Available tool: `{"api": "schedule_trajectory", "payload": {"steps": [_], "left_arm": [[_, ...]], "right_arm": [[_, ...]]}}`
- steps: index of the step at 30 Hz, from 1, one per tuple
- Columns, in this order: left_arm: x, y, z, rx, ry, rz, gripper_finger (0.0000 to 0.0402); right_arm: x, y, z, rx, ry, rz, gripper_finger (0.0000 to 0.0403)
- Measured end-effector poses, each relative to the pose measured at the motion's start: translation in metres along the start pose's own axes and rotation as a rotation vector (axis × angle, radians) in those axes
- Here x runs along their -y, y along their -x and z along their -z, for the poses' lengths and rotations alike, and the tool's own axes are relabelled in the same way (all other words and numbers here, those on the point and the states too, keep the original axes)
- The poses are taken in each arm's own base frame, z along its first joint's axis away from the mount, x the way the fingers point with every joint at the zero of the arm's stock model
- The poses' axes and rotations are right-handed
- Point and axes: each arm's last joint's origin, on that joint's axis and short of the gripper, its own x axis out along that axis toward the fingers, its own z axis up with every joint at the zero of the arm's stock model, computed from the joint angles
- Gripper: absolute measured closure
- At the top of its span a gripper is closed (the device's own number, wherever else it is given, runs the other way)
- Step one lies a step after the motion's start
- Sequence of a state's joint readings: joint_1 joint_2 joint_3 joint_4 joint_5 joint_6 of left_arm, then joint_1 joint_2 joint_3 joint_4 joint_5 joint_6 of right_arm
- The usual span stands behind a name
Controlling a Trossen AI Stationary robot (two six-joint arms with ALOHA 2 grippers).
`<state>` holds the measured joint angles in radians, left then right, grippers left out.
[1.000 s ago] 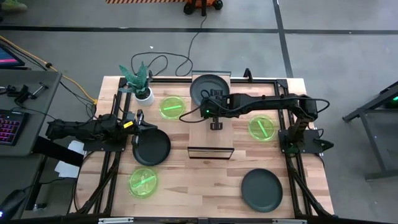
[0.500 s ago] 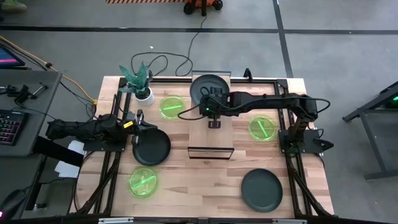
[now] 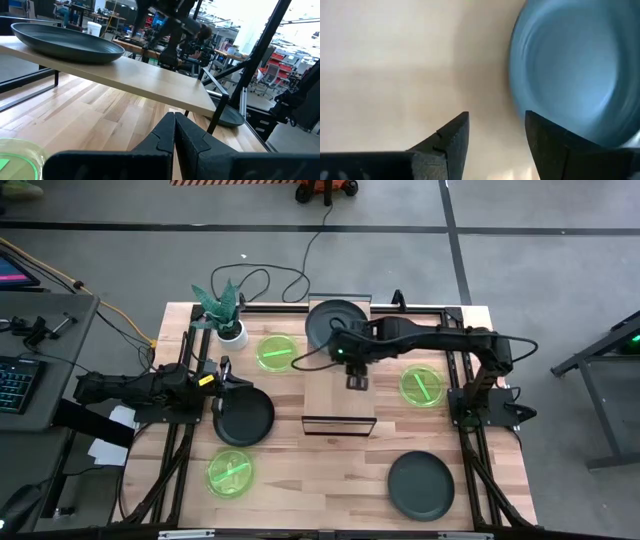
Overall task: Place and stack plates onto a shelf
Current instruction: Put the right green plate on the shelf
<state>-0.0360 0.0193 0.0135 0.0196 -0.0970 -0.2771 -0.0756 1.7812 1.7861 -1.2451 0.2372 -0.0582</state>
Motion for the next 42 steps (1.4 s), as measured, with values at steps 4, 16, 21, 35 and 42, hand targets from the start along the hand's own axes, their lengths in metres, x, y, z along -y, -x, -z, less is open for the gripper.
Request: {"api": "schedule_trajectory", "payload": {"steps": [4,16,21,35,42], "left_arm": [[0.0,0.0,0.0,0.0,0.0,0.001,0.0401],[0.0,0.0,0.0,0.0,0.0,0.0,0.0401],[0.0,0.0,0.0,0.0,0.0,0.0,0.0401],[0.0,0.0,0.0,0.0,0.0,0.0,0.0401],[0.0,0.0,0.0,0.0,0.0,0.0,0.0401]], "right_arm": [[-0.014,0.011,0.022,-0.055,-0.046,-0.027,0.0231],[-0.073,0.038,0.141,0.003,-0.349,-0.099,0.0231],[-0.085,0.013,0.185,0.014,-0.603,-0.056,0.0231],[-0.102,-0.082,0.22,-0.066,-0.77,0.077,0.0231],[-0.107,-0.094,0.21,-0.045,-0.762,0.154,0.0231]]}}
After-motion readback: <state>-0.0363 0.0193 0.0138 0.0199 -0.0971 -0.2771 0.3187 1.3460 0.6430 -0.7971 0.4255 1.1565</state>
